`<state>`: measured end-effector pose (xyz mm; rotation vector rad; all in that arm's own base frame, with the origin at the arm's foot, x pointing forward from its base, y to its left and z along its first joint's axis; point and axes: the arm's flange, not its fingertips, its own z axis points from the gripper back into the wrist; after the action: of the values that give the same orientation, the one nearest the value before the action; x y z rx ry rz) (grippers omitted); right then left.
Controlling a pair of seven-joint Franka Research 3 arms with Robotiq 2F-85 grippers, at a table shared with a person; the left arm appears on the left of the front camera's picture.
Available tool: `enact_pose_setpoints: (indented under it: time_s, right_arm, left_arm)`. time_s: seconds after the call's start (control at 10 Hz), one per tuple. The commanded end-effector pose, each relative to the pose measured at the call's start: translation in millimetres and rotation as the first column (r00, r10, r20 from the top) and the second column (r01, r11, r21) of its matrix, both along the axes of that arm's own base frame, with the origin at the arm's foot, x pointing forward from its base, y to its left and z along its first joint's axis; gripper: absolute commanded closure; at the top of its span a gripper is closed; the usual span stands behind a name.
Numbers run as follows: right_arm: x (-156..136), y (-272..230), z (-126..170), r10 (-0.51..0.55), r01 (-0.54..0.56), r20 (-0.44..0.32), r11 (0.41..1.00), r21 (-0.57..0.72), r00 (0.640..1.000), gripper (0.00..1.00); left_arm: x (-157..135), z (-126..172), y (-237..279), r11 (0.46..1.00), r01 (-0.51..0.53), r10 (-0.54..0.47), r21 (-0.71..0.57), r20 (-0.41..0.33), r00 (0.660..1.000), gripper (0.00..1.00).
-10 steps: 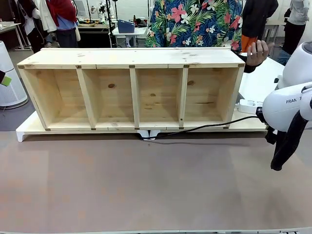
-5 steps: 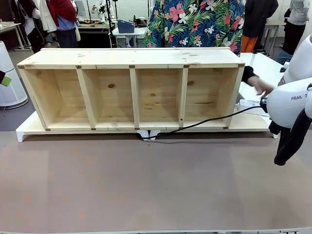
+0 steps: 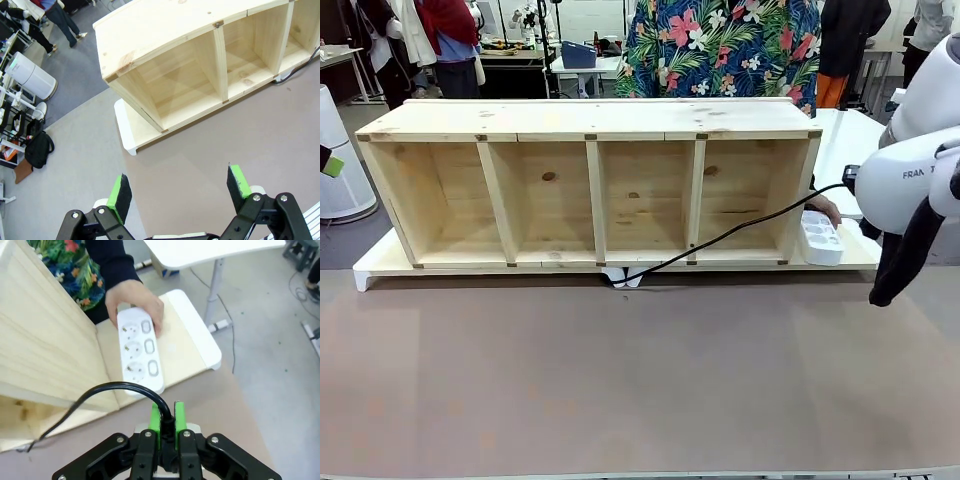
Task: Perform cable management.
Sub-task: Pull the grasped Power Cable to the location of the Power Strip.
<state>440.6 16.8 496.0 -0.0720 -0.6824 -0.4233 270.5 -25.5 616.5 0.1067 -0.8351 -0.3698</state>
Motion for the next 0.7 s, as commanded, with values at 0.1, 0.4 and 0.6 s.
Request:
enact_pose_setpoints:
  time_s: [0.1,0.4,0.6]
  right_arm:
    - [32,0,4,-0.037,0.038,0.045,0.999,-0.019,0.998,0.86]
    - [50,1,7,-0.039,0.039,0.045,0.999,-0.006,0.998,0.86]
    - [58,3,9,-0.042,0.043,0.049,0.999,-0.015,0.998,0.86]
  left_arm:
    - [2,0,-1,1.000,-0.006,0.006,0.006,0.010,1.000,0.00]
    - [2,0,-1,1.000,-0.006,0.006,0.006,0.010,1.000,0.00]
    - [2,0,-1,1.000,-0.006,0.006,0.006,0.010,1.000,0.00]
